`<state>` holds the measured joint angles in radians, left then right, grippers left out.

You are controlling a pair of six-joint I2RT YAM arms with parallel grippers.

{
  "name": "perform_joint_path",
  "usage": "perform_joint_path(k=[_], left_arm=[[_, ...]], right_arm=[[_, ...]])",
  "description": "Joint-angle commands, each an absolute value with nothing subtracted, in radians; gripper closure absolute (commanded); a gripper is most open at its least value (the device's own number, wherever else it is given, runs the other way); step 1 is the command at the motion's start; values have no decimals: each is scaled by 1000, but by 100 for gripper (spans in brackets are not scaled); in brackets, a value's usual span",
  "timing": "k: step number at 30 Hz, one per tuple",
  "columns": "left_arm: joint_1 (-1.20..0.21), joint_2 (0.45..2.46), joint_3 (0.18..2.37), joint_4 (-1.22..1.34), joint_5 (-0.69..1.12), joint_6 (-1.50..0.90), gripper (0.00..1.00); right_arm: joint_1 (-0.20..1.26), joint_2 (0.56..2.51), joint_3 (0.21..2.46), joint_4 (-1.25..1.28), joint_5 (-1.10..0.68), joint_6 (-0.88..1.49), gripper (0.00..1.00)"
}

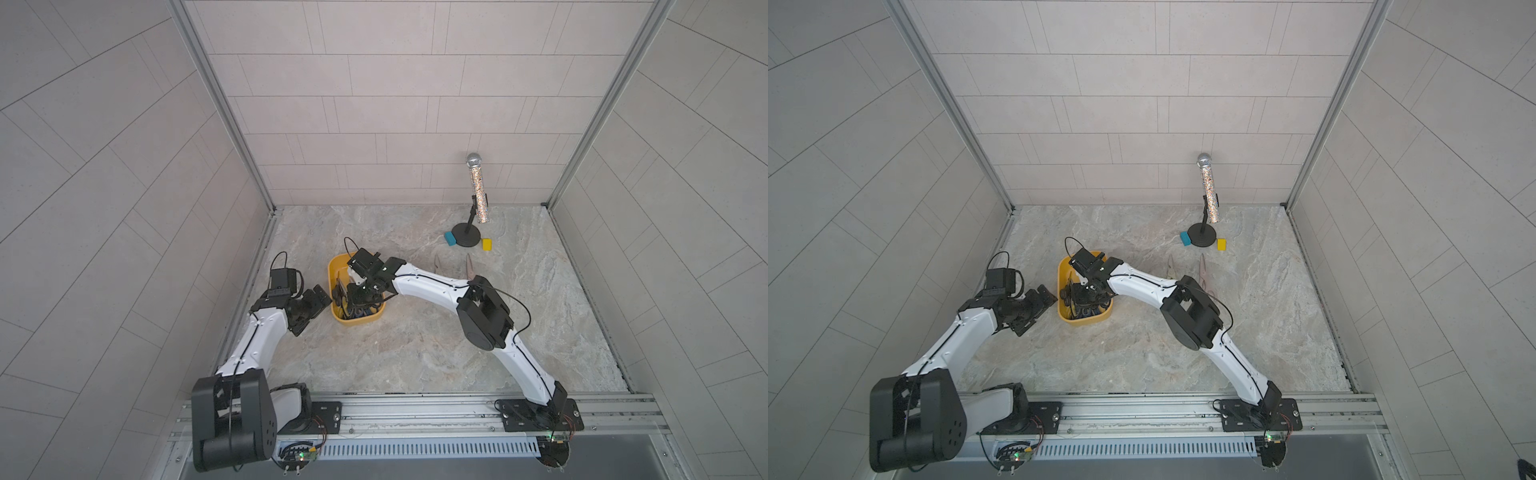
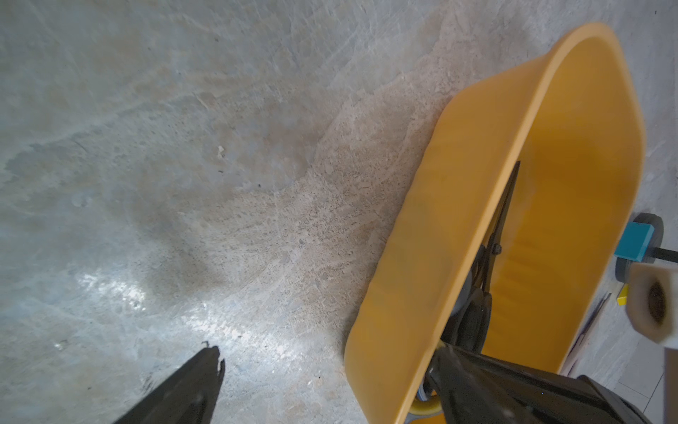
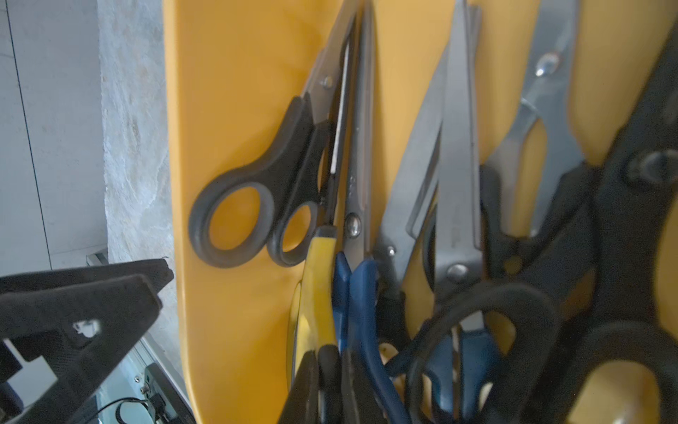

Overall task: Take the scissors out of the storage box
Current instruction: Pick up the scissors from the storage box, then place the scissors at the center of the board.

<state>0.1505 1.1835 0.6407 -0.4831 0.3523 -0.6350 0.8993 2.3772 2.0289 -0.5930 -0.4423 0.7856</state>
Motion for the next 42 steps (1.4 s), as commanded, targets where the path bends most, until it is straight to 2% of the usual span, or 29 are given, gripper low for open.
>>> perform_joint_path(k=[1, 14, 22, 34, 42], left_arm=[[160, 1194, 651, -496, 333, -619, 2], [187, 1202, 652, -510, 331, -614, 2], [187, 1216, 698, -537, 355, -624, 2], [186, 1213, 768, -597, 389, -603, 3], [187, 1219, 792, -649, 407, -573, 3]], right_arm=[[888, 2359, 2038, -604, -437, 778, 93], [838, 2187, 1956, -651, -378, 714, 94], [798, 2099, 1870, -586, -430, 715, 96], [610, 1870, 1581, -504, -470, 693, 96], [529, 1853, 1412, -437, -481, 667, 96]])
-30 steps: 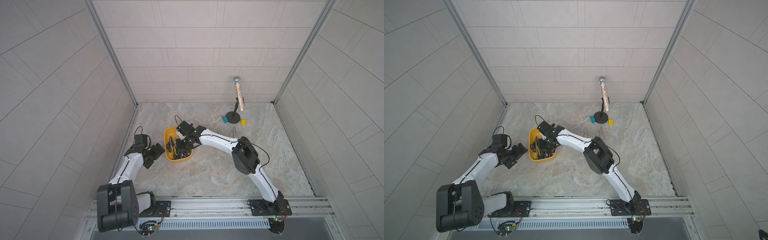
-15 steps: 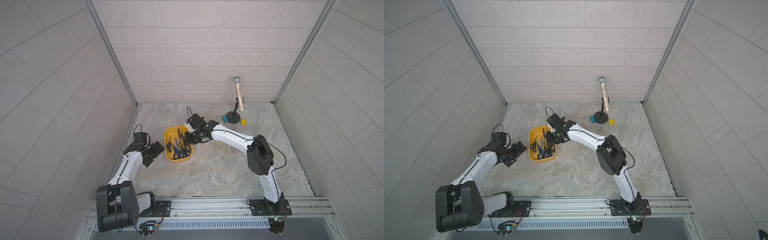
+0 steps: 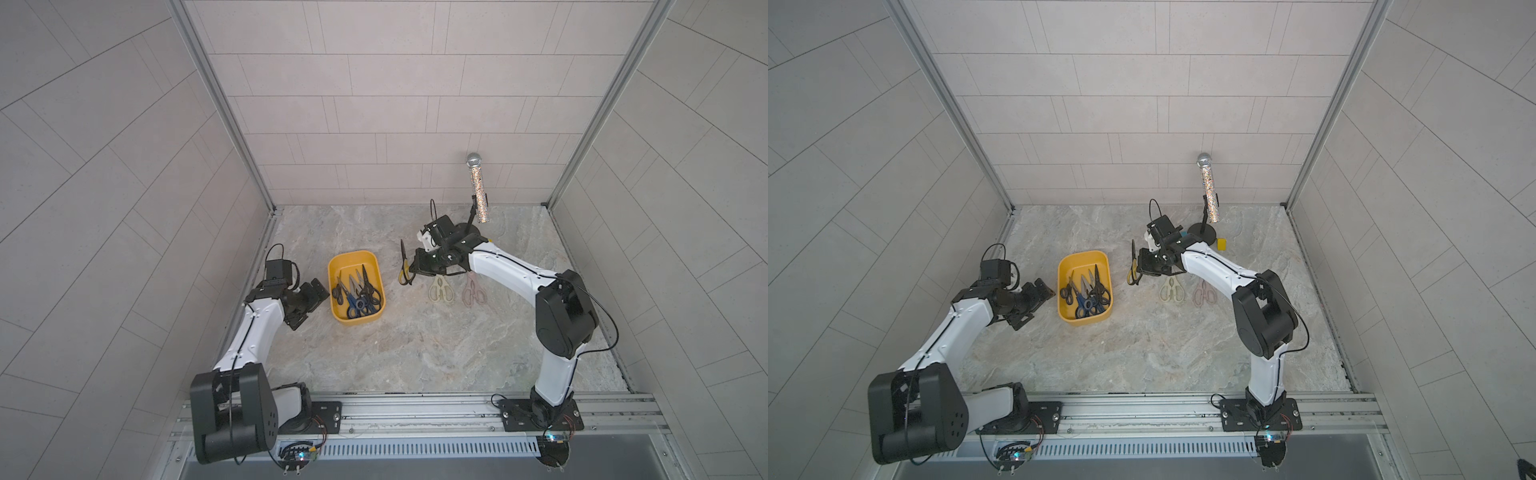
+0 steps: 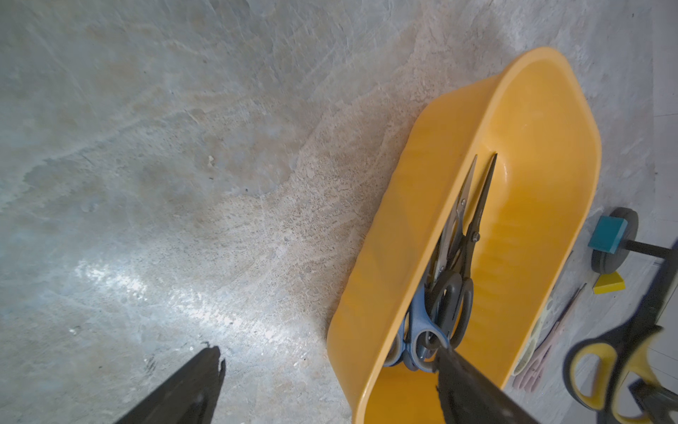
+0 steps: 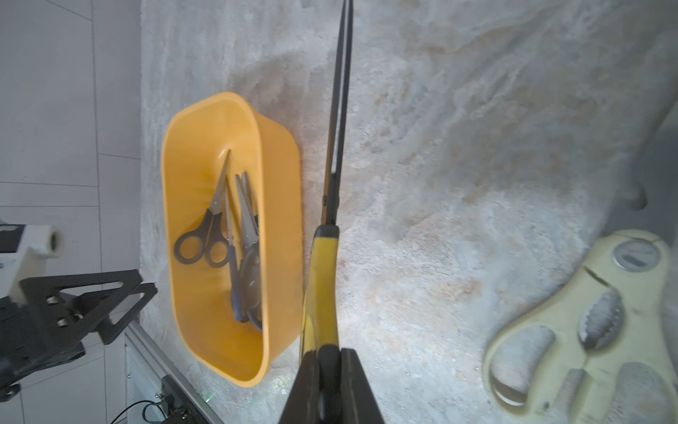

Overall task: Take the scissors out of the storage box
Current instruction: Place the scissors at the center of the board.

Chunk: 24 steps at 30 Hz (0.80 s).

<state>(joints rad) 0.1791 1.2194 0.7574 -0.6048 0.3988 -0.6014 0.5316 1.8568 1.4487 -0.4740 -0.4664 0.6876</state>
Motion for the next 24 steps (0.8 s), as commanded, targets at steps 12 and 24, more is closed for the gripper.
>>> perform_joint_path(k=[12, 24], left_arm=[[187, 1250, 839, -701, 391, -539, 3], [186, 1289, 876, -713, 391, -525, 3]], right_arm=[[508, 1941, 1293, -233, -529, 780, 96], [486, 1983, 1240, -224, -513, 779, 88]])
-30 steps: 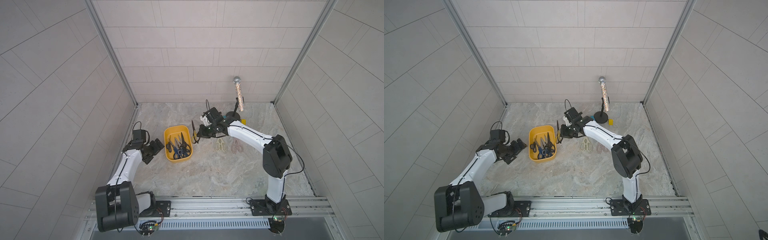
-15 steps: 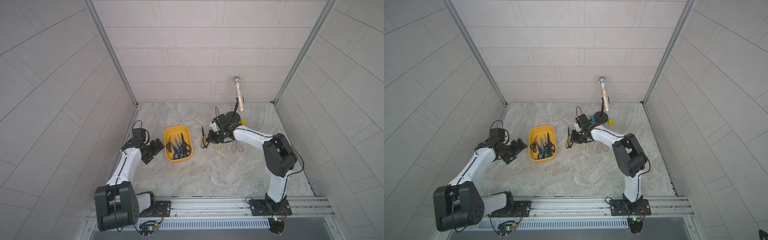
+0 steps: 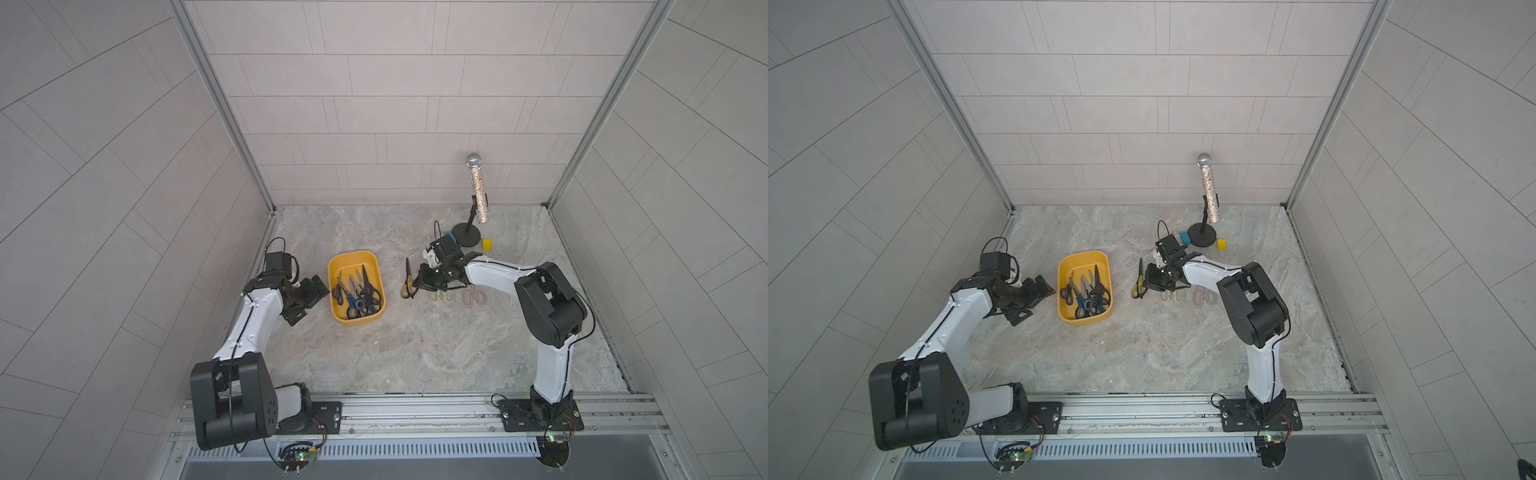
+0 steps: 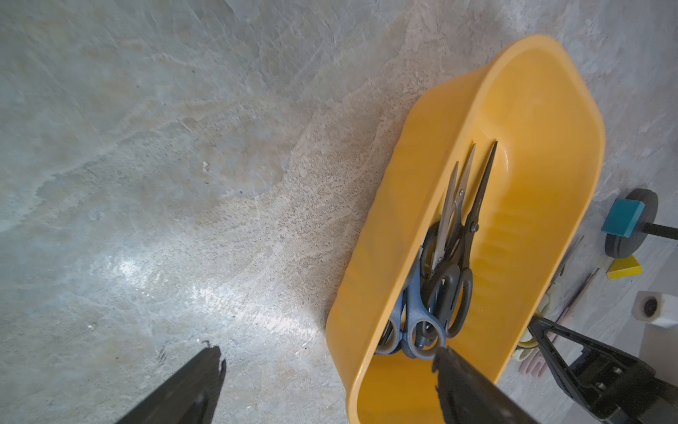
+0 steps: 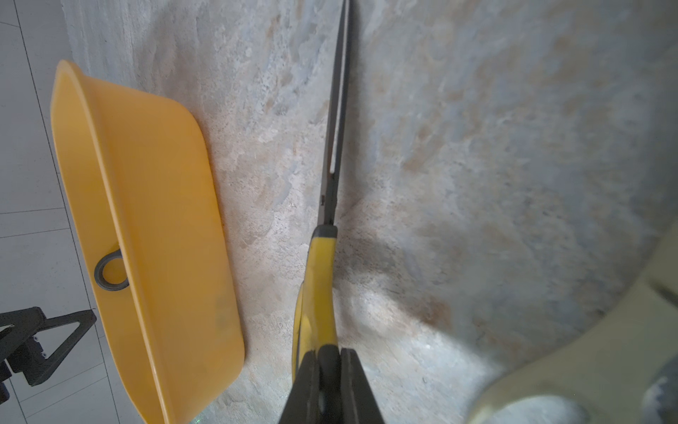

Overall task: Take the scissors out of the storage box
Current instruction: Place the scissors at the center of the board.

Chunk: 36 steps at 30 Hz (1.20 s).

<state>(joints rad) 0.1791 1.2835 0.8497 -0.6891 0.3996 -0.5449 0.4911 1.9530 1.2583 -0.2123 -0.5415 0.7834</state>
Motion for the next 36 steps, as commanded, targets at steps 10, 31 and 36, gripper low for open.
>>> perform_joint_path(k=[10, 31, 36], left_arm=[[186, 1296, 908, -722, 350, -506, 3], [31, 1575, 1163, -619, 125, -345, 27], [5, 1640, 1180, -601, 132, -332, 53]], right_arm=[[471, 1983, 1269, -303, -471, 715, 73], [489, 1808, 1385, -501, -447, 626, 66], [500, 1793, 1386, -511, -443, 626, 66]])
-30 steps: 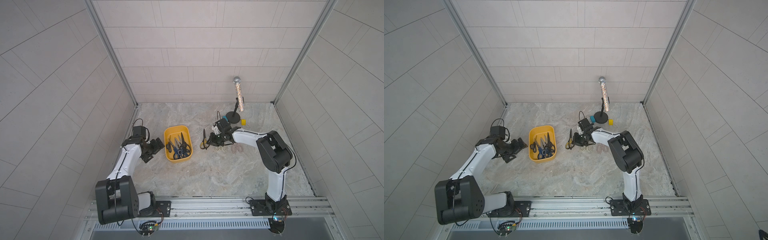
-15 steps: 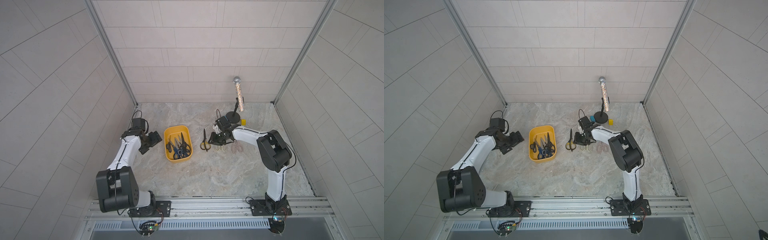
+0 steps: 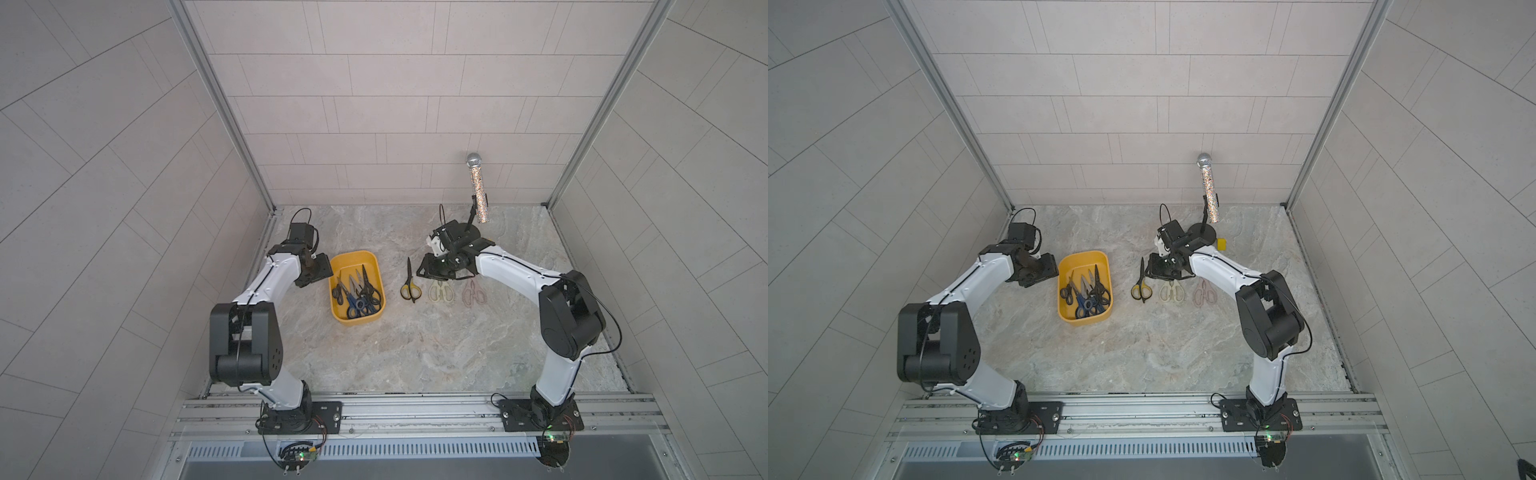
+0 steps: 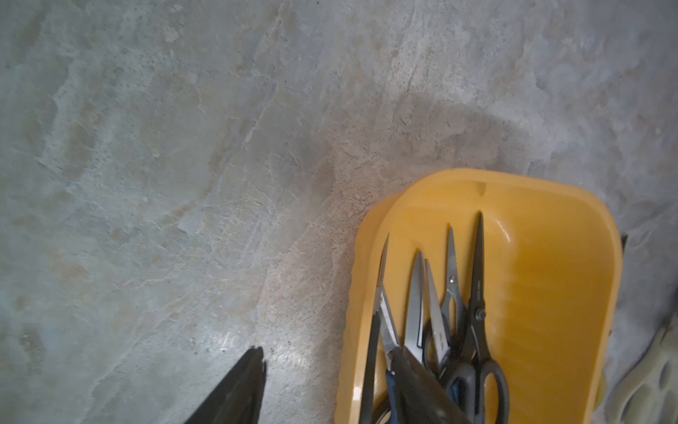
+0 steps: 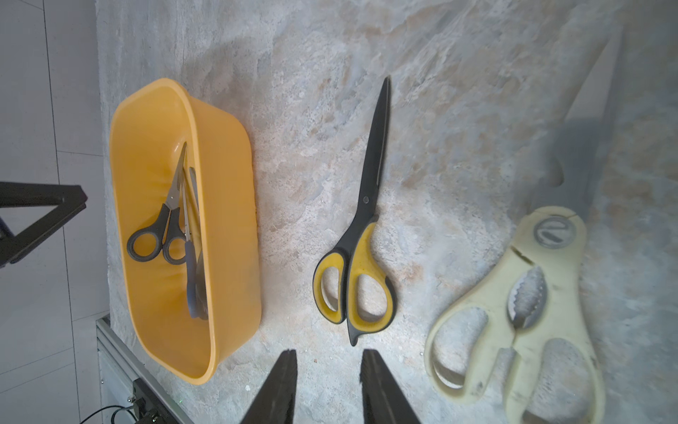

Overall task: Take the scissors out of the storage box
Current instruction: Place the scissors at the center of the board, then pick up the storage box at the center of the board.

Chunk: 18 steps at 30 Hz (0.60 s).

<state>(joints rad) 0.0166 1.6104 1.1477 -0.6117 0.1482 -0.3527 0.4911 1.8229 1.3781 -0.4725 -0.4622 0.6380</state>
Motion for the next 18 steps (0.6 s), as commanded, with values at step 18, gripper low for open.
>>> perform_joint_path(k=[18], left_arm=[[-35, 1818, 1267, -589, 121, -333, 82]], right_arm=[[520, 1795, 1386, -529, -408, 620, 66]])
